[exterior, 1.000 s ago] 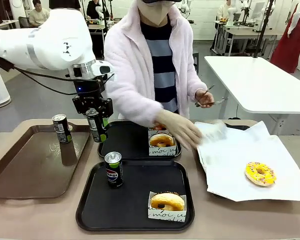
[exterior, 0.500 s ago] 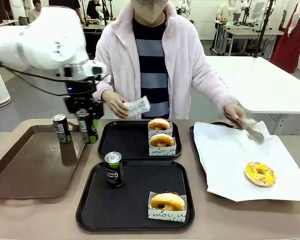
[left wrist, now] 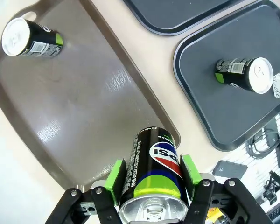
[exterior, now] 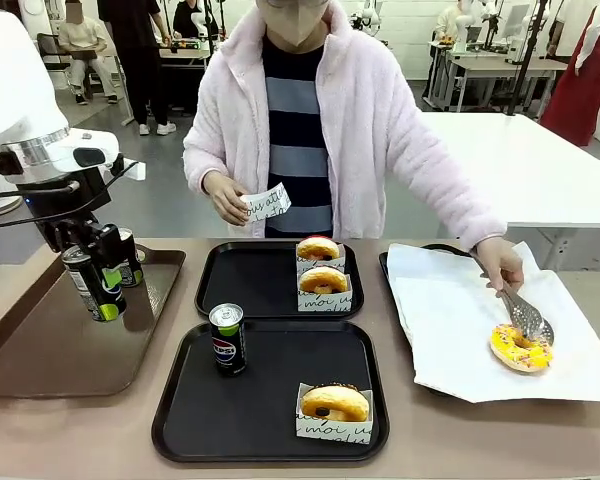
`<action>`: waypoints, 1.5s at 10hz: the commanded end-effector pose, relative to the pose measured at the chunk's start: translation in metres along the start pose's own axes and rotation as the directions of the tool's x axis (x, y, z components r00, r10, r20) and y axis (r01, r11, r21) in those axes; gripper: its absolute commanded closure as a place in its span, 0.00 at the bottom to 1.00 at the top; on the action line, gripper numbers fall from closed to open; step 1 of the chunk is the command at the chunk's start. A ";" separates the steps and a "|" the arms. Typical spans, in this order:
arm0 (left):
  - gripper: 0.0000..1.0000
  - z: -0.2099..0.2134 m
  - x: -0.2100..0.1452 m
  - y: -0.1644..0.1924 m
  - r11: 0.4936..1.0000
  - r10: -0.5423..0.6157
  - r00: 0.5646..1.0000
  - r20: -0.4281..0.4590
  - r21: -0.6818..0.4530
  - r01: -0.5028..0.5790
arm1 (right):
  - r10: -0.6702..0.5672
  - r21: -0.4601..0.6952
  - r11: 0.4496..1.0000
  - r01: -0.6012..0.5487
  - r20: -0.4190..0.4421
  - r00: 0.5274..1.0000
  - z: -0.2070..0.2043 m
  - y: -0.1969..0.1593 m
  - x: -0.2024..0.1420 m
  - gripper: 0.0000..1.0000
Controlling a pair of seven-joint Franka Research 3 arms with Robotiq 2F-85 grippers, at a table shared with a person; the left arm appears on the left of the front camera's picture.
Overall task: Set up donuts and drinks on trays.
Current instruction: Pick up one Pepsi coke from the Handle tray and place it on the Flat Tray without a Pepsi coke.
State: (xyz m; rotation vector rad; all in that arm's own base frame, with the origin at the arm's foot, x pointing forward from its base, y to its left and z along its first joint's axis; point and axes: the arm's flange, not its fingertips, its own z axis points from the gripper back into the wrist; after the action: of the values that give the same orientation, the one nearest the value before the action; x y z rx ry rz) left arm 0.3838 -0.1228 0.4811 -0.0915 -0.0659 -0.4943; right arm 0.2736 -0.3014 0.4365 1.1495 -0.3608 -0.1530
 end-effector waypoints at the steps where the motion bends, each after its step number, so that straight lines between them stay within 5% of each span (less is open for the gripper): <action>1: 0.40 0.000 0.008 -0.001 1.000 0.016 0.999 0.030 0.010 -0.016 | 0.008 0.013 1.000 -0.008 0.005 1.000 0.001 0.001 0.000 0.00; 2: 0.40 0.002 0.006 0.002 0.996 0.086 0.996 -0.006 0.022 -0.086 | 0.008 0.013 1.000 -0.008 0.005 1.000 0.001 0.001 0.000 0.00; 3: 0.40 0.000 0.001 0.000 1.000 0.001 1.000 0.006 0.002 -0.001 | 0.008 0.013 1.000 -0.008 0.005 1.000 0.001 0.001 0.000 0.00; 8: 0.40 -0.001 0.010 -0.011 1.000 -0.019 1.000 0.007 0.019 0.019 | 0.008 0.013 1.000 -0.008 0.005 1.000 0.001 0.001 0.000 0.00; 12: 0.40 0.002 0.085 -0.034 0.997 -0.074 0.997 0.005 0.026 0.074 | 0.008 0.013 1.000 -0.008 0.005 1.000 0.001 0.001 0.000 0.00; 15: 0.40 -0.006 0.136 -0.047 0.997 -0.072 0.992 0.103 0.017 0.070 | 0.008 0.013 1.000 -0.008 0.005 1.000 0.001 0.001 0.000 0.00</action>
State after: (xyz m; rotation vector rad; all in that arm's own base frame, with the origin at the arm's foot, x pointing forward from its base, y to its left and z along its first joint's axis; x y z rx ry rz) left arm 0.4676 -0.2200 0.4870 -0.1001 -0.1268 -0.5803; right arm 0.2736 -0.3015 0.4367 1.1492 -0.3611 -0.1528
